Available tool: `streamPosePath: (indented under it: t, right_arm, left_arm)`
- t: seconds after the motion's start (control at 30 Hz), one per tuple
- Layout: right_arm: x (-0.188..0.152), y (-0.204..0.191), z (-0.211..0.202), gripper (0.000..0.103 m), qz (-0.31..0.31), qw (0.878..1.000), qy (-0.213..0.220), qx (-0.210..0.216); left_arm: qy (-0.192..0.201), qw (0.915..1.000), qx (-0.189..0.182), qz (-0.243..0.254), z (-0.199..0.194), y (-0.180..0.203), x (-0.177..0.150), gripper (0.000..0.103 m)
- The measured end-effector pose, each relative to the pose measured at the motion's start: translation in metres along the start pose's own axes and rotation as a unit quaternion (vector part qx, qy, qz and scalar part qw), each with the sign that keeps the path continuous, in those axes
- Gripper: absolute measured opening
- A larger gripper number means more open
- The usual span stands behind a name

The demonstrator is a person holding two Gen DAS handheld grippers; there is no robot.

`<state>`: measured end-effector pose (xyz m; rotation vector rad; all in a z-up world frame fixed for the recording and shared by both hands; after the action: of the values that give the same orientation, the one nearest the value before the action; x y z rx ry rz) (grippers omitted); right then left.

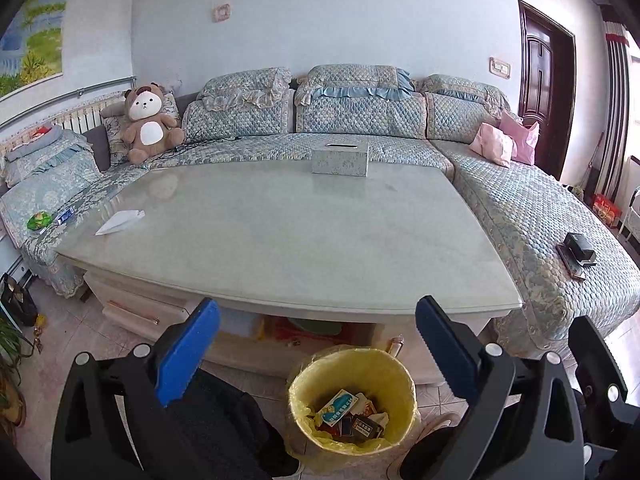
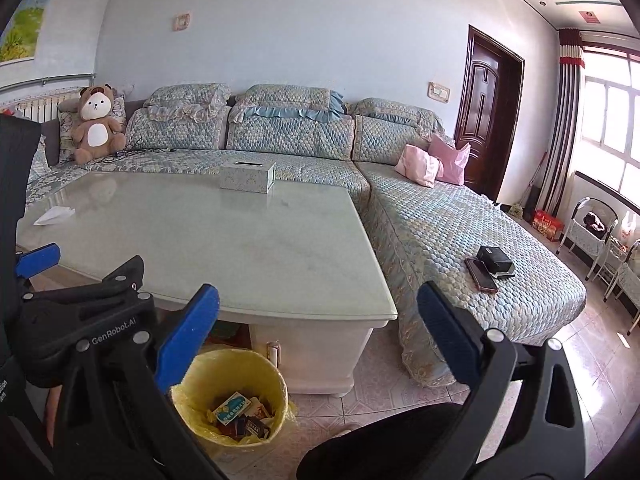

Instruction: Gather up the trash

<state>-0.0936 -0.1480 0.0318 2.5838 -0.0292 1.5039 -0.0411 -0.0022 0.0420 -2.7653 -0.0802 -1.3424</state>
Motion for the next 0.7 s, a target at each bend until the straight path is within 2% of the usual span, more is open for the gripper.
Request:
streamPosePath:
  t: [0.7]
  right_arm:
    - [0.0025, -0.0018, -0.0048, 0.097, -0.002, 1.0, 0.004, 0.0]
  left_arm:
    - [0.005, 1.0, 0.003, -0.004, -0.0022, -0.0049, 0.0013, 0.096]
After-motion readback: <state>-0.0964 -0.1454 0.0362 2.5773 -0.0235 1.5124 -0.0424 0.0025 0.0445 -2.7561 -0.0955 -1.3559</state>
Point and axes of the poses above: each gripper's, at about its wrist camera, not at the fingertips, and z roughly the way its jaws point, y to its right, x to its top, the point moved 1 cm from there along z, roughly the way its jaws point, and after that the axes turned 4 degrees about -y, right-handed, at the moved point
